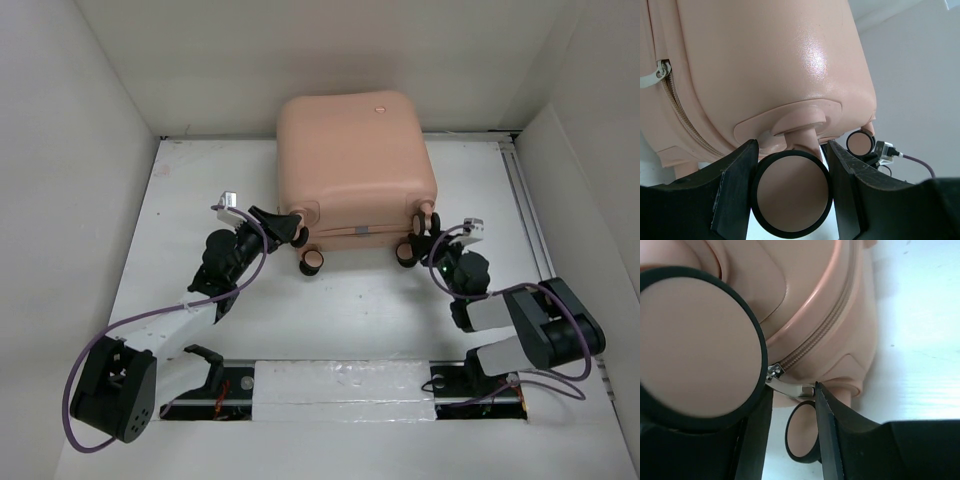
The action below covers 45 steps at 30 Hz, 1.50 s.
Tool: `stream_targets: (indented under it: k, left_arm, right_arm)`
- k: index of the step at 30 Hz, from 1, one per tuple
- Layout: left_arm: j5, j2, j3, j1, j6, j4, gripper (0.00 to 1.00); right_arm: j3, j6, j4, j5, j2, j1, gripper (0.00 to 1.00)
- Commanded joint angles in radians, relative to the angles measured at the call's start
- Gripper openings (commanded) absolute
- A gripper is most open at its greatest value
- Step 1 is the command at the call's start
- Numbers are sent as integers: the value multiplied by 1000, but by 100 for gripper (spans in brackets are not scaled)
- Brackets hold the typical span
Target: Pack the luggage
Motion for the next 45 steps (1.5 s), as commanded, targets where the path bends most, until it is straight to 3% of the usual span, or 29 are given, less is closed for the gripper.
stream_targets:
  k: [1, 6, 12, 16, 21, 25, 39, 45]
  left_arm:
    - [19, -17, 18, 0, 14, 47, 0]
    - [28, -8, 8, 0, 14, 65, 0]
    - [28, 2, -1, 0, 14, 75, 0]
    - [28, 2, -1, 0, 14, 75, 0]
    - [28, -8, -1, 0, 14, 75, 0]
    - [28, -8, -1, 0, 14, 75, 0]
    - [28, -28, -1, 0, 14, 65, 0]
    - [28, -18, 8, 0, 14, 65, 0]
  right_arm:
    - [74, -52, 174, -137, 57, -6, 45]
    - [62, -31, 350, -185, 159, -15, 40]
    - [29, -22, 361, -100, 150, -6, 39]
    - [3, 9, 173, -5, 19, 3, 52]
    - [-29, 32, -51, 135, -203, 48, 53]
    - [-12, 58, -230, 168, -288, 48, 53]
    - [121, -123, -184, 86, -178, 6, 46]
    - [143, -123, -116, -1, -101, 12, 44]
